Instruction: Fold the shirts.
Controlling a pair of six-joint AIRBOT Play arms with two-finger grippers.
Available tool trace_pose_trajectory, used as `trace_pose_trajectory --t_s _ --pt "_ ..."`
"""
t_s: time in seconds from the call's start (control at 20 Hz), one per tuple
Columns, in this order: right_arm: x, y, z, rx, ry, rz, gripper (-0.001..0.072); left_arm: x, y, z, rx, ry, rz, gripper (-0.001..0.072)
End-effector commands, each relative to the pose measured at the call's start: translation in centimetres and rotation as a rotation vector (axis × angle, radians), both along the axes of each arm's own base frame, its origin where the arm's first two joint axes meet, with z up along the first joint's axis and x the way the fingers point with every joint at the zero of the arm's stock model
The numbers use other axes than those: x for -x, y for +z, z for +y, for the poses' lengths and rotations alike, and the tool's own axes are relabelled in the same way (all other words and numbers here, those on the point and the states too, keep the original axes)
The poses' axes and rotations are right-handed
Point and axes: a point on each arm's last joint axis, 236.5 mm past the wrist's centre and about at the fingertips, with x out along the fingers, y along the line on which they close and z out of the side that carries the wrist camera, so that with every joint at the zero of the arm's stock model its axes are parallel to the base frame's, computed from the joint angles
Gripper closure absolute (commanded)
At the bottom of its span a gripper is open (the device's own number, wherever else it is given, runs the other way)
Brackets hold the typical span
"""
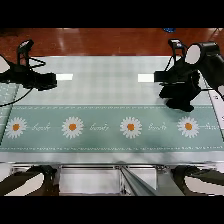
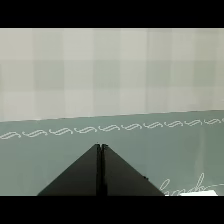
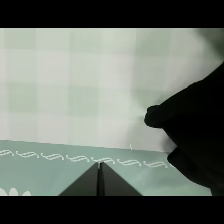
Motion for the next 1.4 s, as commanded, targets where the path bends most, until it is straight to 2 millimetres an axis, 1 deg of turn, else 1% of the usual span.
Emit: trace_pose_trajectory --t_s 0.0,0.7,0.75,0.9,0.95,1.05,1.1,1.15,1.2,1.25,1.3,1.35 --pt "0.0 0.0 0.0 -0.001 0.000 -0.001 0.0681 0.0 0.0 0.0 -0.001 -0.001 0.000 0.0688" --pt "0.0 0.0 0.0 -0.001 0.000 -0.001 0.0680 -0.1 0.0 0.0 0.000 0.000 -0.003 0.0688" --pt "0.0 0.0 0.0 0.000 0.000 -0.001 0.0680 -0.4 0.2 0.0 0.000 0.005 -0.018 0.0688" --pt "-0.3 0.1 -0.1 0.004 0.001 -0.014 0.0680 -2.4 1.1 0.3 0.002 0.030 -0.108 0.0688" --pt "-1.4 0.5 -0.2 0.008 0.000 -0.063 0.0680 -3.3 1.6 0.4 0.003 0.041 -0.149 0.0688" --pt "-3.1 1.1 -0.4 0.022 0.002 -0.138 0.0679 -4.9 2.7 0.7 0.004 0.064 -0.231 0.0688" --pt "-4.1 1.6 -1.3 0.063 0.007 -0.188 0.0654 -5.8 3.4 0.8 0.005 0.077 -0.278 0.0688" --pt "-4.8 2.1 -2.9 0.139 0.014 -0.221 0.0509 -6.8 4.2 1.0 0.006 0.092 -0.332 0.0688" --pt "-4.9 2.4 -4.7 0.226 0.018 -0.229 0.0296 -7.3 4.8 1.1 0.012 0.103 -0.361 0.0688" --pt "-4.6 2.8 -7.0 0.314 -0.009 -0.217 0.0301 -7.6 5.0 1.2 0.012 0.107 -0.374 0.0685" --pt "-3.8 3.3 -9.8 0.399 -0.046 -0.189 0.0300 -7.6 5.0 1.2 0.011 0.107 -0.377 0.0606" --pt "-2.9 3.7 -12.2 0.440 -0.087 -0.165 0.0300 -7.5 4.9 1.2 0.008 0.105 -0.370 0.0420"
